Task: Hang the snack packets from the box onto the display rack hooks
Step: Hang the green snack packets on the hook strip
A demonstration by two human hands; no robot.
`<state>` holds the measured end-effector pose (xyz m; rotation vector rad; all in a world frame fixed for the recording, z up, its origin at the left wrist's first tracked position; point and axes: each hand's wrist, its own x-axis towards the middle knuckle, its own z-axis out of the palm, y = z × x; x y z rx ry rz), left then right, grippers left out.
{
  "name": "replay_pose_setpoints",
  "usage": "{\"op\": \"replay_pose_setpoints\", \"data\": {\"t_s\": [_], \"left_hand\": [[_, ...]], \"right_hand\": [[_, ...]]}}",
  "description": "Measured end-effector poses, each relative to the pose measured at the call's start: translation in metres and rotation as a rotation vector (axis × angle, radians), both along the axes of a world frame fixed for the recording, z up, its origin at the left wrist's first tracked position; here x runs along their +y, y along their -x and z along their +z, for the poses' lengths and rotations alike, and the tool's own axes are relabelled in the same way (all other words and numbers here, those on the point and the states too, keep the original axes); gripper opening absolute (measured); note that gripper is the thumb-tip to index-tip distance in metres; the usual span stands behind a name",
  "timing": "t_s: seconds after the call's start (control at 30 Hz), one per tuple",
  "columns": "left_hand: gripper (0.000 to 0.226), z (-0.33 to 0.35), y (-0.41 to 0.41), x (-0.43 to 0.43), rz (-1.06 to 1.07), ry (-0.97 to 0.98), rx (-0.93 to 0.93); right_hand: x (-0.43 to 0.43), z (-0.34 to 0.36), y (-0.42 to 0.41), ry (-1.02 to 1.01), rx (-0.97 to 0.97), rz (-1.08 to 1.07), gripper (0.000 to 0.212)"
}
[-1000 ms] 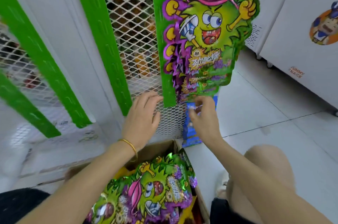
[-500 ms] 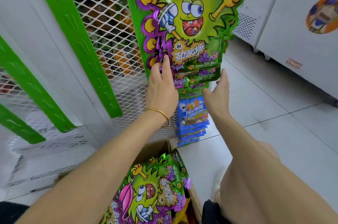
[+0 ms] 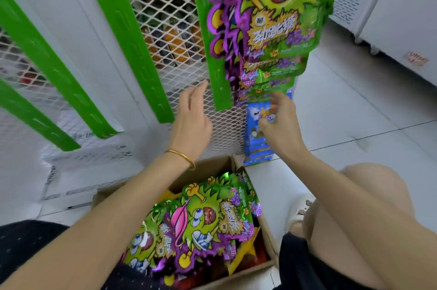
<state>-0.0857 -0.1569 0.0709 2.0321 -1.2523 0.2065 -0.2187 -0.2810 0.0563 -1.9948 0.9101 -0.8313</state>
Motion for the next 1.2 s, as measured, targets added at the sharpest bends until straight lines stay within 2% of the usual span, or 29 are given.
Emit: {"op": "replay_pose_setpoints", "data": {"t_s": [0.13, 0.23, 0.37, 0.47, 0.53, 0.6, 0.73, 0.83, 0.93, 1.03, 1.1, 1.2], "left_hand": [[0.064, -0.054, -0.036, 0.064, 0.062, -0.275, 0.206], [0.055, -0.095, -0.059, 0.107, 0.085, -0.470, 0.329], [0.050, -0.140, -0.073, 0.131, 0.084, -0.799, 0.402], [0.055, -0.167, -0.070, 0.134, -0.012, -1.121, 0.299], [0.058, -0.177, -0.067, 0.138, -0.051, -1.218, 0.296], [0.055, -0.182, -0.065, 0.140, -0.066, -1.213, 0.303], [0.050, -0.182, -0.062, 0.138, 0.000, -1.062, 0.371], [0.022, -0.174, -0.060, 0.135, 0.032, -0.918, 0.453], [0.021, -0.149, -0.062, 0.128, -0.005, -0.762, 0.583], [0.024, -0.109, -0.061, 0.122, -0.137, -0.627, 0.729], [0.022, -0.084, -0.055, 0.118, -0.201, -0.577, 0.768], [0.013, -0.053, -0.043, 0.111, -0.208, -0.443, 0.878]], "right_hand": [[0.042, -0.035, -0.023, 0.031, 0.363, 0.473, 0.050], [0.061, -0.062, -0.036, 0.083, 0.617, 0.690, 0.039], [0.074, -0.101, -0.044, 0.142, 0.934, 0.818, 0.050], [0.079, -0.113, -0.052, 0.134, 1.001, 0.869, 0.055], [0.081, -0.112, -0.059, 0.129, 0.989, 0.862, 0.052], [0.083, -0.112, -0.063, 0.125, 0.972, 0.859, 0.051], [0.085, -0.120, -0.063, 0.115, 0.972, 0.878, 0.054], [0.085, -0.122, -0.060, 0.118, 0.942, 0.874, 0.059], [0.084, -0.116, -0.060, 0.262, 0.794, 0.872, 0.072], [0.084, -0.097, -0.067, 0.430, 0.632, 0.880, 0.081], [0.081, -0.078, -0.072, 0.318, 0.549, 0.879, 0.067], [0.066, -0.045, -0.067, 0.050, 0.413, 0.859, 0.016]]}}
